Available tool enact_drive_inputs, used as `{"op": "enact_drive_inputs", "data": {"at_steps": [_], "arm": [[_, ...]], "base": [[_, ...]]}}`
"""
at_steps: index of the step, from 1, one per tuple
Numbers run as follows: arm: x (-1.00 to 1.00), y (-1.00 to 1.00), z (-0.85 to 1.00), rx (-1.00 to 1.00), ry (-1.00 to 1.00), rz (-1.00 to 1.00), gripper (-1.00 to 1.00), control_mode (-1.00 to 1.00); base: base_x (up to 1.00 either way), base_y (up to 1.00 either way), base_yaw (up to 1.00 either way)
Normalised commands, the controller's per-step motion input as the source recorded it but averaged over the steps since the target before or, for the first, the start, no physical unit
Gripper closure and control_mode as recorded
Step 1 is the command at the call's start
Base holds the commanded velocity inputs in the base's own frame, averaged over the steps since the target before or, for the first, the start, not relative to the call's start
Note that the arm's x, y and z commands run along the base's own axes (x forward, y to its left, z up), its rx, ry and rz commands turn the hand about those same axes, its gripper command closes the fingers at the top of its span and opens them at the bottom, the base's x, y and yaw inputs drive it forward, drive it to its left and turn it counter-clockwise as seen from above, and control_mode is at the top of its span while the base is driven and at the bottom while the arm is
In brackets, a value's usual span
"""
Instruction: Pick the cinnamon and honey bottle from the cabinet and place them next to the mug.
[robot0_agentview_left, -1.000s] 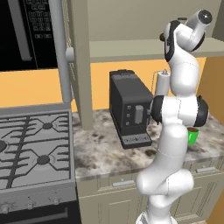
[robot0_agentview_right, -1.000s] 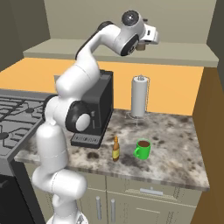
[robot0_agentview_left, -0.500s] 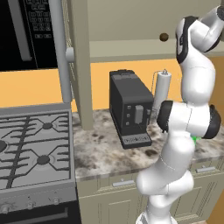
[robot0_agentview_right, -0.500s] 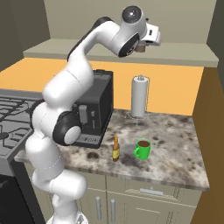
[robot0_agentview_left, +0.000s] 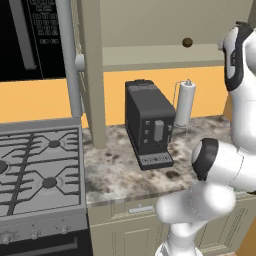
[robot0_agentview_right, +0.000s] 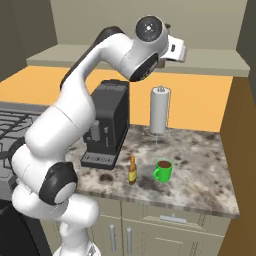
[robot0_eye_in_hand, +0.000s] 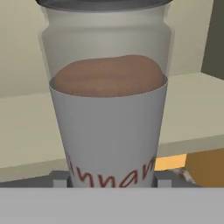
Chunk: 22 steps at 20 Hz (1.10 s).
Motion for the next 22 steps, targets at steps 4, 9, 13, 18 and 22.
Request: {"op": "enact_drive_inputs", "data": {"at_steps": [4,9,13,18,22], "arm": [[-1.0,-0.17,-0.13,0.0,-0.12,0.0,1.0,-1.0],[-1.0,-0.22,-0.33,0.0,-0.1,0.0,1.0,-1.0],[-0.92,-0.32,-0.52,0.0,-0.03,0.0,1.0,-1.0],[-0.56,-0.33,-0.61,0.0,0.0,0.01,1.0,-1.0],[-0.08,-0.23,-0.6,0.0,0.13,0.03,1.0,-1.0]], "base": [[0.0,0.0,0.0],[0.0,0.0,0.0],[0.0,0.0,0.0],[0.0,0.0,0.0],[0.0,0.0,0.0]]}}
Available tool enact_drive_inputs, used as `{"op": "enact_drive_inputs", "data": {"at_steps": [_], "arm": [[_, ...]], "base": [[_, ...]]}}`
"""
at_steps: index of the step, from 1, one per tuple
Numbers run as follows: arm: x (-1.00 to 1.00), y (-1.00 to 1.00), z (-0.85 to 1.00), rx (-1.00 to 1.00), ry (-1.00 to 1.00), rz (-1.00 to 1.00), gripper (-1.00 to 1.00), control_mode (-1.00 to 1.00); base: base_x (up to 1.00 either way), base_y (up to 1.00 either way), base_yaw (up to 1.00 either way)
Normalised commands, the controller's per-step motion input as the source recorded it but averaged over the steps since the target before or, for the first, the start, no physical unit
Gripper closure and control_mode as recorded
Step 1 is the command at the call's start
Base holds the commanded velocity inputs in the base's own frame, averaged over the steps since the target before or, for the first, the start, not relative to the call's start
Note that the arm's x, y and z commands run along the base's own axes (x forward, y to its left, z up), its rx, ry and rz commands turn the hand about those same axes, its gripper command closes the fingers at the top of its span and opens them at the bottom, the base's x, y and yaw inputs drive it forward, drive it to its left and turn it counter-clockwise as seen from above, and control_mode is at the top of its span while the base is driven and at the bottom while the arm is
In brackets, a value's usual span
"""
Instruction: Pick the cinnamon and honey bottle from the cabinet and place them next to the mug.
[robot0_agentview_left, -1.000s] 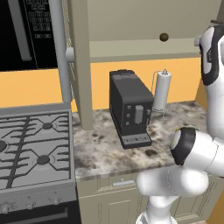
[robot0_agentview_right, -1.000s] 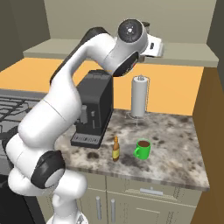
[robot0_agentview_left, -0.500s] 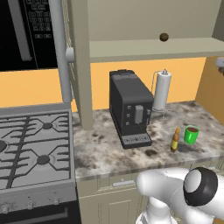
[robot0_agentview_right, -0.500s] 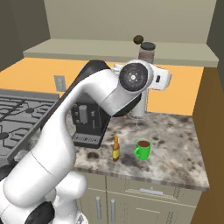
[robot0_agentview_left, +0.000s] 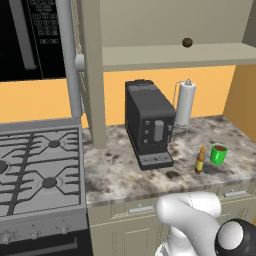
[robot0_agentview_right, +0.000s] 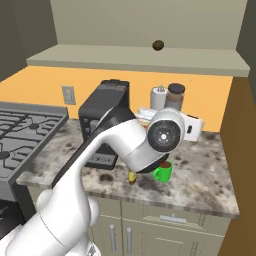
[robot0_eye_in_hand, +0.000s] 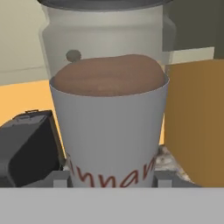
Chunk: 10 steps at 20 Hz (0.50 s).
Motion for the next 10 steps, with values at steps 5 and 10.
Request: {"op": "enact_drive_inputs", "data": {"at_steps": [5,10], "arm": [[0.0,-0.17,-0.36,-0.01,0.23,0.03,1.0,-1.0],[0.24,-0.05,-0.27,-0.01,0.16,0.05,1.0,-1.0]], "base": [[0.0,0.0,0.0],[0.0,0.0,0.0]]}}
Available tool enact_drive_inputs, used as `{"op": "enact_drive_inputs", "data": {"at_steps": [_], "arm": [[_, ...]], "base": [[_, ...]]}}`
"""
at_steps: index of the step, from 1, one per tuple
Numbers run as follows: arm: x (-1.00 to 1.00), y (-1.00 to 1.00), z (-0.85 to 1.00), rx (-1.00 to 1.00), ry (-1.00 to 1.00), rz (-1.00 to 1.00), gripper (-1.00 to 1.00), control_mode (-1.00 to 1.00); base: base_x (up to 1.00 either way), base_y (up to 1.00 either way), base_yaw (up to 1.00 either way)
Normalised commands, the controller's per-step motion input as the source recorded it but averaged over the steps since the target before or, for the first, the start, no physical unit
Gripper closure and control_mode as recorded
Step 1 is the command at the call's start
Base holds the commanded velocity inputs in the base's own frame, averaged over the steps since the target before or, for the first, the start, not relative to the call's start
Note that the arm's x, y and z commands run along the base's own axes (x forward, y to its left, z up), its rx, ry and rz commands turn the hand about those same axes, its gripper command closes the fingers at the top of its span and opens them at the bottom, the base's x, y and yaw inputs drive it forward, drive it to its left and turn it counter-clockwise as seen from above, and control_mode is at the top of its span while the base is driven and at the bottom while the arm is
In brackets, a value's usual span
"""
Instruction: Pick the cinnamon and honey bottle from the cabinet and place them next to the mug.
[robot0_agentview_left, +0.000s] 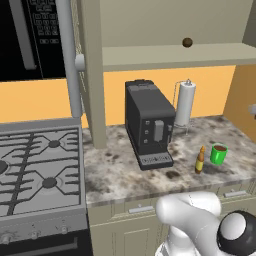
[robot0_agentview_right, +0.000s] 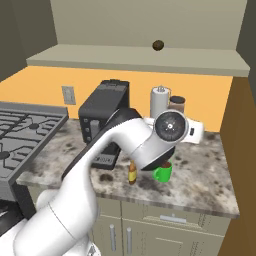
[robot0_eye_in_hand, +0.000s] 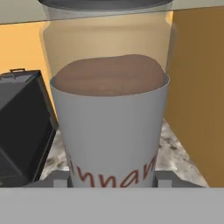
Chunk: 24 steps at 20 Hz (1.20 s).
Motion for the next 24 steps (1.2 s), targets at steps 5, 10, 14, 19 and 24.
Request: {"op": "enact_drive_inputs", "data": {"at_steps": [5,10,14,19,24], "arm": [[0.35,0.0,-0.27,0.0,0.16,0.11,1.0,-1.0],[0.41,0.0,-0.43,0.0,0.07,0.26,1.0,-1.0],[0.18,-0.11,-0.39,0.0,-0.02,0.28,1.0,-1.0],[0.0,-0.29,-0.4,0.0,-0.15,0.21,1.0,-1.0],[0.0,-0.31,-0.42,0.0,-0.15,0.12,1.0,-1.0]], "base": [[0.0,0.0,0.0],[0.0,0.0,0.0],[0.0,0.0,0.0],[0.0,0.0,0.0],[0.0,0.0,0.0]]}}
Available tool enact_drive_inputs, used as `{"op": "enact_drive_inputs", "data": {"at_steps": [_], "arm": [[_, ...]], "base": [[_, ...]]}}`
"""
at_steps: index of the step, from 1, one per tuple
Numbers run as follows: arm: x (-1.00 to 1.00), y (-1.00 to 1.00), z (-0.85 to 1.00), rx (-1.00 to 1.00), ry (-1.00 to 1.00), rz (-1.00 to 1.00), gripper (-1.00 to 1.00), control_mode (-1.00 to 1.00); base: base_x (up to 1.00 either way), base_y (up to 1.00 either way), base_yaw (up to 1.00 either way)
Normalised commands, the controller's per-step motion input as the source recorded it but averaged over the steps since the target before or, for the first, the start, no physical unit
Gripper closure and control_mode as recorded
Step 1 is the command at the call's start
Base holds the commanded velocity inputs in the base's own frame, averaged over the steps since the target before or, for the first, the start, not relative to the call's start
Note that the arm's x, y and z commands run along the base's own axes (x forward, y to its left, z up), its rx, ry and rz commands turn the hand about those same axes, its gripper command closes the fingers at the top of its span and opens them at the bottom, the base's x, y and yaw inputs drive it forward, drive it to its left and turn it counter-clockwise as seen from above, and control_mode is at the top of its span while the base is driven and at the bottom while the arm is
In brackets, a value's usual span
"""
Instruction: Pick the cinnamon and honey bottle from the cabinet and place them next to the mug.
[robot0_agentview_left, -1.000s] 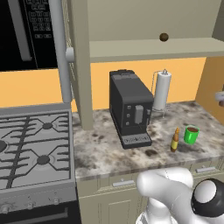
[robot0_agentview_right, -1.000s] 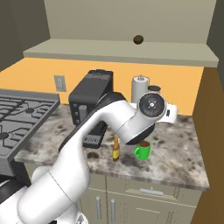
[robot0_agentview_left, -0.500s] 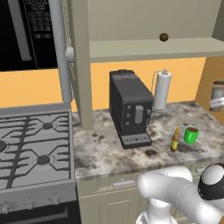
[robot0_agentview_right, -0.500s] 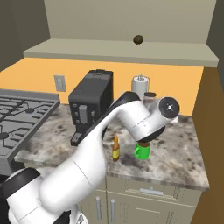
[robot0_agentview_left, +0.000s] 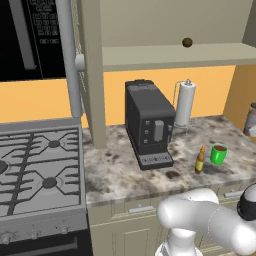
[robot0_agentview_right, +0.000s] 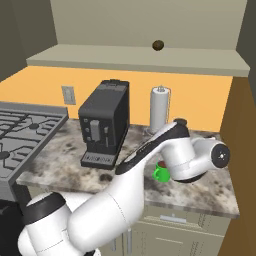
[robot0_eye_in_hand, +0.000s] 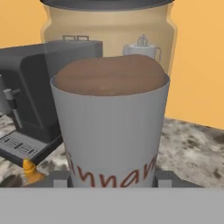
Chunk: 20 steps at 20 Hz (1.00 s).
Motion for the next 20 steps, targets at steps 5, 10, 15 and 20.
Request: {"op": "enact_drive_inputs", "data": {"at_steps": [5,10,15,20], "arm": [[0.0,-0.07,-0.57,0.0,-0.03,0.06,1.0,-1.0],[0.0,0.0,-0.51,0.0,0.0,0.04,1.0,-1.0],[0.0,0.0,-0.47,0.0,0.0,0.01,1.0,-1.0],[0.0,0.0,-0.45,0.0,0.0,0.0,1.0,-1.0]], "base": [[0.0,0.0,0.0],[0.0,0.0,0.0],[0.0,0.0,0.0],[0.0,0.0,0.0]]}}
